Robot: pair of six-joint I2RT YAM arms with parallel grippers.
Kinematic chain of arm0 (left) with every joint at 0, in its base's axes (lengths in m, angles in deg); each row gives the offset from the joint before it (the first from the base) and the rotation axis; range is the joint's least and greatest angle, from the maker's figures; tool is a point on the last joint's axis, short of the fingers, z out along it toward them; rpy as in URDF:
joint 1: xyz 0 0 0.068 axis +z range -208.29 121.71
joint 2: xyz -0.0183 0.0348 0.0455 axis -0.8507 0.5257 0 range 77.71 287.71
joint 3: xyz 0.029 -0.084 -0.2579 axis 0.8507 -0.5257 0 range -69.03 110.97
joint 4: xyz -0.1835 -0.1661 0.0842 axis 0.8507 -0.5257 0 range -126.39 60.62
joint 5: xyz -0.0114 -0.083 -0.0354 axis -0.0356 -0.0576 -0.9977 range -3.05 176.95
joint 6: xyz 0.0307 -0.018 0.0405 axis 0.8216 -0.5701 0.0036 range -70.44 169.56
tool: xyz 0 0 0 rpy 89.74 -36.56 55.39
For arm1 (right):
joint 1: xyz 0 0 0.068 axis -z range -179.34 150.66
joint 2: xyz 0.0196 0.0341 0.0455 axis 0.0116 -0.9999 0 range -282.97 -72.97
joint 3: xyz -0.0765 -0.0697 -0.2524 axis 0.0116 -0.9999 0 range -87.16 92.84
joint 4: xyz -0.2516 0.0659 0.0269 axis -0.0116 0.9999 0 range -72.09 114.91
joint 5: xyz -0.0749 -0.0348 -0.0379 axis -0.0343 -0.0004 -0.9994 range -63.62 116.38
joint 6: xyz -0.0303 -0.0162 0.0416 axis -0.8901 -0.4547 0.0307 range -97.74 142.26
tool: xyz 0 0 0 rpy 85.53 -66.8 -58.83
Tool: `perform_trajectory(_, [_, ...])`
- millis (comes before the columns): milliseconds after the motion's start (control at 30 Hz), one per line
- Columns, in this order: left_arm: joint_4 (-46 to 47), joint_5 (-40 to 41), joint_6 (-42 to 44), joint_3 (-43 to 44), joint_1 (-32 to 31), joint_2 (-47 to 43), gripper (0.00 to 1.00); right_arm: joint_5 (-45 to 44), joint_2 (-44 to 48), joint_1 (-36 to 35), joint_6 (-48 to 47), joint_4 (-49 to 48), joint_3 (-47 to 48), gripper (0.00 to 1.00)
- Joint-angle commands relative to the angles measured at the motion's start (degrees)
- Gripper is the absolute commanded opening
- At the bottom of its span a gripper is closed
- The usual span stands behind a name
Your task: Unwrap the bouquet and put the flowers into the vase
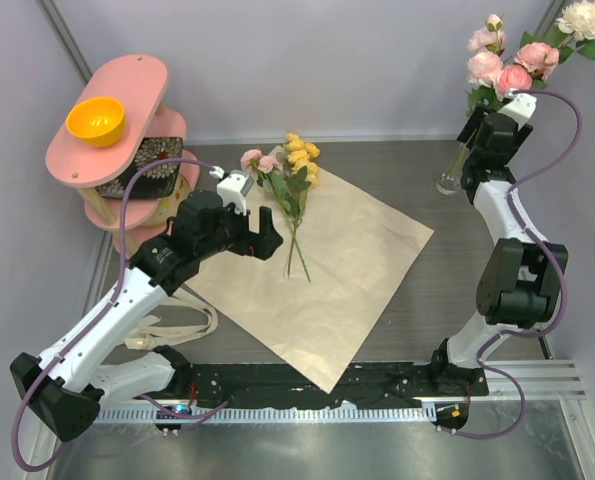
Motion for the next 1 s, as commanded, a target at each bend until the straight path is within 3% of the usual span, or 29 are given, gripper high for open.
perform_trajectory(0, [3.19, -1.88, -1.17, -0.1, 0.33, -1.01, 0.98, -4.19, 6.45, -0.3, 3.01, 5.81, -0.61, 0.8])
perform_trajectory(167, [3.64, -2.05, -1.78, -0.37, 0.59, 1.01, 0.98, -5.33, 12.95, -0.3, 7.48, 12.58, -4.56, 0.87])
perform_trajectory(333, [3.98, -3.71, -2.92, -0.1, 0.77, 3.82, 0.98, -4.73, 18.14, -0.73, 21.19, 30.83, -7.28, 0.88])
perform_trajectory(467, [3.81, -6.44, -4.59, 1.91, 1.3, 8.99, 0.98, -2.7, 23.23, -8.52, 25.6, 39.75, -12.73, 0.88])
perform_trajectory(567, [0.83, -6.1, -7.05, 5.68, 1.73, 14.95, 0.96, -3.49, 26.57, -19.49, 24.81, 41.34, -18.44, 0.88])
perform_trajectory(667, [0.64, -6.01, -15.03, 7.8, 4.28, 19.28, 0.91, -1.56, 30.09, -24.98, 25.34, 40.46, -23.02, 0.88])
perform_trajectory(833, [10.04, -8.21, -32.16, 8.59, 9.12, 31.4, 0.82, 2.13, 31.94, -32.19, 26.74, 38.36, -25.83, 0.88])
perform_trajectory(933, [13.56, -7.25, -36.57, 12.54, 9.73, 41.32, 0.69, 6.35, 33.43, -33.78, 26.75, 35.29, -28.02, 0.88])
perform_trajectory(967, [13.48, -6.63, -37.29, 15.51, 10.08, 43.61, 0.61, 8.45, 34.05, -33.96, 26.83, 34.67, -28.64, 0.88])
